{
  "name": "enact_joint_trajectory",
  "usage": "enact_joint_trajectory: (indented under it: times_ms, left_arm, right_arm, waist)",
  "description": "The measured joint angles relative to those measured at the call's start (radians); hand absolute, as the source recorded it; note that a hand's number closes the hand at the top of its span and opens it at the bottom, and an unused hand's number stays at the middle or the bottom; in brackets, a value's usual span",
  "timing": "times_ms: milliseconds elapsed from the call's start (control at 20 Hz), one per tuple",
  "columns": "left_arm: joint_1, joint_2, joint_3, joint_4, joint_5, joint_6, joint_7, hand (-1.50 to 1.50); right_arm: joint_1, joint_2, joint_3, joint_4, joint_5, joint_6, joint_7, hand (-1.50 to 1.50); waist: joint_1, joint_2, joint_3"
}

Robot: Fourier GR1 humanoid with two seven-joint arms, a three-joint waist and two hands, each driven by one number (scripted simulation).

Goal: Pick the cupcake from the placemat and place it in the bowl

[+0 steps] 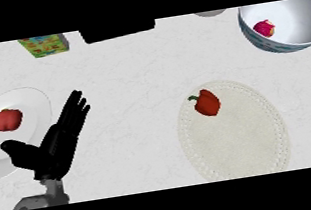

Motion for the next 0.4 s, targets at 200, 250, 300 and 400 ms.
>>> enact_joint_trajectory:
  times_ms: [200, 250, 300, 400]
  left_arm:
    - [0.019, 0.001, 0.012, 0.000, 0.002, 0.007, -0.008, 0.00]
    - [0.020, 0.002, 0.017, -0.004, 0.003, 0.009, -0.007, 0.00]
    - [0.023, 0.000, 0.016, -0.009, 0.002, 0.013, -0.006, 0.00]
    - [0.021, 0.002, 0.020, -0.016, 0.002, 0.017, -0.003, 0.00]
  right_arm:
    - [0.201, 0.090, 0.003, -0.155, -0.030, 0.054, -0.052, 1.50]
    - [0.257, 0.113, 0.004, -0.191, -0.038, 0.071, -0.063, 1.50]
    - [0.317, 0.136, 0.005, -0.225, -0.041, 0.085, -0.079, 1.50]
    - [0.441, 0.182, 0.017, -0.291, -0.040, 0.121, -0.114, 1.50]
  waist:
    - [-0.028, -0.003, -0.001]
    - [-0.033, -0.003, -0.001]
    - [-0.038, -0.002, -0.001]
    - [-0.044, 0.000, -0.001]
